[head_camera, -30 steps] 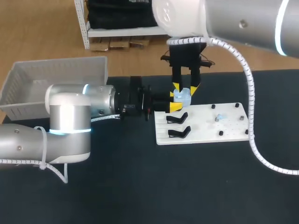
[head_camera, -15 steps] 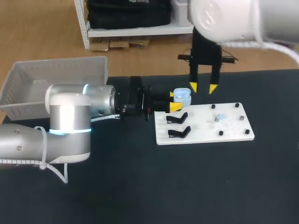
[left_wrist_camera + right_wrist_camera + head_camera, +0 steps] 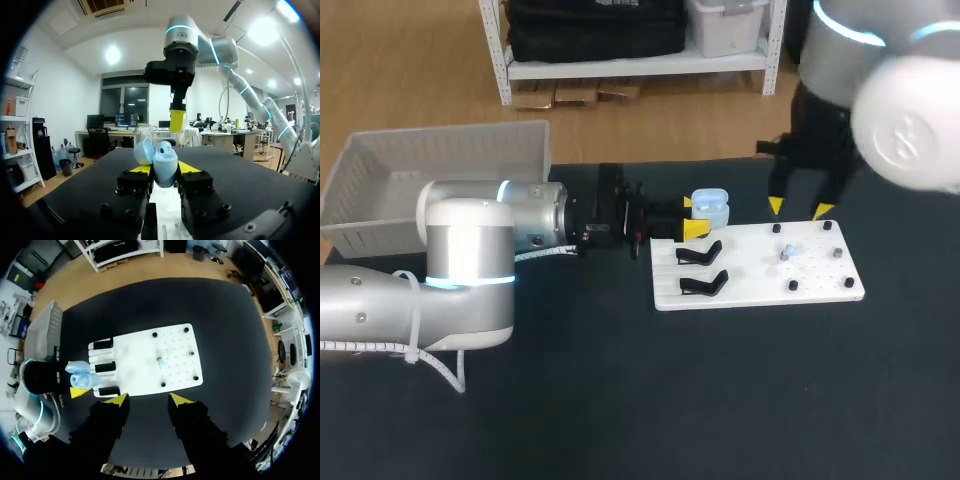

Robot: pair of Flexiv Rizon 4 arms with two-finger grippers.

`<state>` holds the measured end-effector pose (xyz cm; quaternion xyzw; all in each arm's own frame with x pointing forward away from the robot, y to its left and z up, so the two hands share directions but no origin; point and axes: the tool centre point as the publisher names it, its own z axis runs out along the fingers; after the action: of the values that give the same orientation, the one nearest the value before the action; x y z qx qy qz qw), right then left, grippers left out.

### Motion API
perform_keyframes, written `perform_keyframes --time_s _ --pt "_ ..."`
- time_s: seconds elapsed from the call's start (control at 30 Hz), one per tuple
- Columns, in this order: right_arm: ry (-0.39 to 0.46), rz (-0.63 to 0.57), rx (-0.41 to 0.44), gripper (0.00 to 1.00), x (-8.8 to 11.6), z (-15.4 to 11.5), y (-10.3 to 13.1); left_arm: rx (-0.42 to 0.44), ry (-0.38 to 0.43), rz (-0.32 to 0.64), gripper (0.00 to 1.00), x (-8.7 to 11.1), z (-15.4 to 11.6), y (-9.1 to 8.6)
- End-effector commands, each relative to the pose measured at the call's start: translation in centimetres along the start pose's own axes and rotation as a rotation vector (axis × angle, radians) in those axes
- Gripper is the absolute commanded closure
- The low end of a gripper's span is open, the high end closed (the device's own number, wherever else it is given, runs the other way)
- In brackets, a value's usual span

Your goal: Pick up each earbud case from the left stands, insert the matching earbuds, close the lid, and place the case in the box.

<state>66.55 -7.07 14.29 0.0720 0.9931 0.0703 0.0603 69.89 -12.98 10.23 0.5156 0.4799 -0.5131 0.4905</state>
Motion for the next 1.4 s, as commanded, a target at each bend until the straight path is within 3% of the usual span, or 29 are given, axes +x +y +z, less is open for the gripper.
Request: perform_keyframes --time_s 0.03,0.47,0.93,1.4 --pt "-0.044 0.013 -0.091 0.53 -0.2 2.3 -0.1 -0.003 -0.003 0.003 1.0 0.1 0.0 0.0" --pt "-0.012 0.021 -0.049 0.53 -1.1 7.2 -1.7 -0.003 -0.003 0.003 1.0 0.1 0.0 0.0" --pt "0.014 0.029 -0.062 0.58 -1.9 9.1 -3.2 -0.003 -0.003 0.003 1.0 0.1 0.0 0.0" --pt "0.036 0.027 -0.078 0.58 -2.6 10.6 -2.8 -0.003 -0.003 0.003 1.0 0.1 0.0 0.0"
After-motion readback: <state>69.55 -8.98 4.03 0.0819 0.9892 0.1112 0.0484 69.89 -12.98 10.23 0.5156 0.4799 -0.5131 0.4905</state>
